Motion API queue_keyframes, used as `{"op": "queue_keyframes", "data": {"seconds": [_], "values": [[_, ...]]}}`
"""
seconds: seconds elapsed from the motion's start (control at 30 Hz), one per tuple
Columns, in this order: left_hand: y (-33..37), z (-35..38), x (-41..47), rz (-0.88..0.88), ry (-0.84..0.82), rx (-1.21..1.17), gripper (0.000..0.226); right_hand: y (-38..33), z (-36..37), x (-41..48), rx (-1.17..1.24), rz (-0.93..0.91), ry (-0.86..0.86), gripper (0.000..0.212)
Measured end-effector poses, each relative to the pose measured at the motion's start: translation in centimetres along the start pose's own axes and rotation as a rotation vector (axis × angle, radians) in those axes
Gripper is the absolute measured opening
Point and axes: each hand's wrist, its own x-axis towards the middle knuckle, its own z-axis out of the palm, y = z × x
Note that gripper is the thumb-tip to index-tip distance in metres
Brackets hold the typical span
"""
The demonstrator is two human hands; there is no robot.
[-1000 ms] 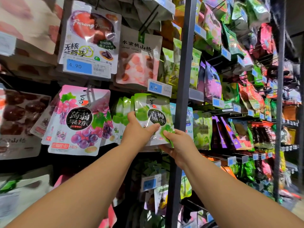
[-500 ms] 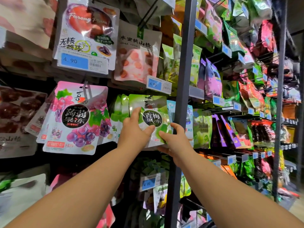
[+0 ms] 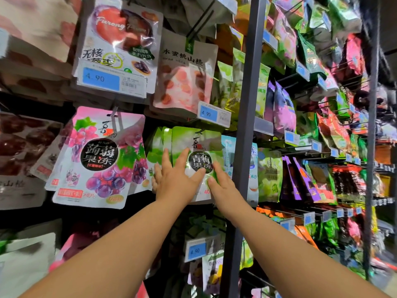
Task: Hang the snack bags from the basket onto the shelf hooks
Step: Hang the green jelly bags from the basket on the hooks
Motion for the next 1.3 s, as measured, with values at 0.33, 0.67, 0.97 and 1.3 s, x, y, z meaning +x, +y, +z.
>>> {"op": "queue_keyframes", "data": {"seconds": [0.33,0.67,0.97,1.3], "values": [[-2.3,1.3,3.2,-0.056,-0.008,-0.037,0.073,1.6,2.8,3.6,0.182,0.043,-0.022,0.052],[-3.7,2.1,5.4,-0.122,-0.059,-0.071,0.072,2.3,4.8,6.5,0.061,0.079,-0.028,0.052],[-3.2,2.6,3.9,-0.099,0.035,-0.067,0.070,2.4,4.1,5.4,0.024,0.029,-0.050,0.052],[-3.3,2.2,-0.1,-0.021,0.086,-0.112,0.066,1.7,3.3,3.4,0.082,0.040,-0.025,0.056]]}}
